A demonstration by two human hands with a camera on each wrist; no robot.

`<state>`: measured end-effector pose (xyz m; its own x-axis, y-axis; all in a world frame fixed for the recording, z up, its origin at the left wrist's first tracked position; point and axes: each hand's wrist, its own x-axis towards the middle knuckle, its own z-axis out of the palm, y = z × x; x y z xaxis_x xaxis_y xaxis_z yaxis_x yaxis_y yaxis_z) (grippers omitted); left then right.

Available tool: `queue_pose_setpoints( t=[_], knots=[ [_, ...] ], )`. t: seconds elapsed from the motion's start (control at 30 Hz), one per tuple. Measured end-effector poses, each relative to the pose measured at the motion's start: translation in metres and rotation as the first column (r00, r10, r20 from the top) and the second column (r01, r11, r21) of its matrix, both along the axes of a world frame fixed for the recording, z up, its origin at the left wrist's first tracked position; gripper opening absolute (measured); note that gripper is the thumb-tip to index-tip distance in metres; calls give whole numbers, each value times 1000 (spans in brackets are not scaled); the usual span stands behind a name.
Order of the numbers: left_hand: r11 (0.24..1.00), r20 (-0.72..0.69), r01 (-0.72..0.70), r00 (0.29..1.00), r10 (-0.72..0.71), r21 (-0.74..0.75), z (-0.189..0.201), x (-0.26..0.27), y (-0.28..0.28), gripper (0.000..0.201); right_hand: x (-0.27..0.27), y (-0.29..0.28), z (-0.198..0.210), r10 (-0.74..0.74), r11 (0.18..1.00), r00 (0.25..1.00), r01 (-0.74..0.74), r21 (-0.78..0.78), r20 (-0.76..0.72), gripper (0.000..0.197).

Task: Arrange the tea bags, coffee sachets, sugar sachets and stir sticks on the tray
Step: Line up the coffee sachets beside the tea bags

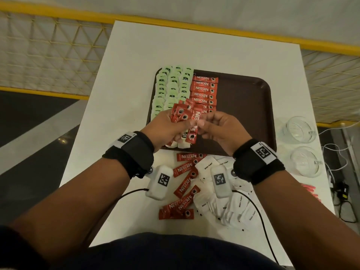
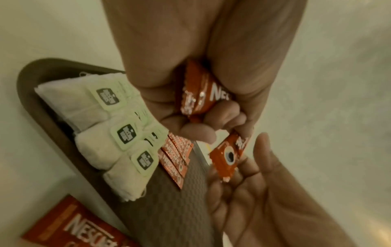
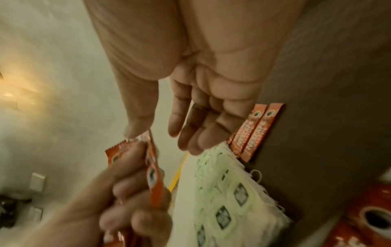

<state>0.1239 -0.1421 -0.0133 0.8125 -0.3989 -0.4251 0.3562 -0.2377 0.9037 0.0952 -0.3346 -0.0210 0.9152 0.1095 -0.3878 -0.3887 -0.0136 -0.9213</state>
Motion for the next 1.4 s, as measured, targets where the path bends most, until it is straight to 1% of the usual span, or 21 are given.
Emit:
queue_pose_setpoints(
  t=[0.07,0.1,0.23,0.3,0.4,0.5,0.57,0.67,0.73,0.8,0.83,0.9,1.0,1.07,1.13,1.17,1.3,1.4],
  knots=[
    [991,-15,-110,994,109,-78,-4,5,0,12,-4,5,-5,56,997,997,-58,-46,-48,33],
    [983,-27,-146,989,144,-111,-5,7,1,13,-5,8,-8,53,998,997,-55,-32,-64,31],
    [971,-70,-193,980,185,-139,-15,16,4,35,0,16,-9,-77,994,994,83,77,-83,9],
    [965,-91,-216,975,204,-146,-21,19,4,38,4,16,-9,-103,988,990,113,102,-99,10],
    [951,-98,-251,967,236,-183,-25,21,0,30,8,17,-10,-58,993,990,71,96,-129,19],
    [947,-101,-259,965,244,-191,-25,23,-7,13,8,25,-15,-28,999,991,32,35,-127,15],
    [951,-103,-259,964,245,-171,-24,24,-9,12,10,29,-18,-72,997,990,75,23,-121,13],
    [956,-104,-261,963,248,-134,-24,28,-8,17,13,22,-20,-160,985,977,168,46,-140,4],
    [963,-112,-250,965,239,-99,-24,32,-5,22,15,6,-23,-243,967,957,252,38,-162,8],
    [969,-149,-238,963,226,-66,-24,34,0,23,15,-13,-26,-301,954,936,296,-52,-182,11],
    [969,-179,-241,957,227,-60,-25,35,3,23,14,-23,-28,-303,951,933,284,-124,-195,12],
    [967,-234,-250,944,232,-50,-26,34,7,19,11,-39,-33,-271,944,933,210,-253,-238,13],
    [964,-278,-264,927,251,-11,-28,31,12,11,11,-51,-43,-206,919,927,73,-388,-313,17],
    [963,-298,-270,920,255,-7,-31,30,14,8,14,-50,-47,-152,887,928,-24,-461,-340,15],
    [965,-328,-262,913,242,-17,-31,28,15,3,20,-45,-49,-113,838,931,-98,-537,-346,11],
    [966,-342,-259,909,236,-22,-31,28,16,0,23,-42,-50,-112,813,935,-109,-571,-338,9],
    [969,-363,-246,906,219,-28,-29,24,17,12,36,-34,-53,-157,762,937,-86,-641,-312,9],
    [969,-366,-245,906,213,-43,-28,20,18,14,40,-32,-58,-197,743,940,-44,-668,-280,20]
  ],
)
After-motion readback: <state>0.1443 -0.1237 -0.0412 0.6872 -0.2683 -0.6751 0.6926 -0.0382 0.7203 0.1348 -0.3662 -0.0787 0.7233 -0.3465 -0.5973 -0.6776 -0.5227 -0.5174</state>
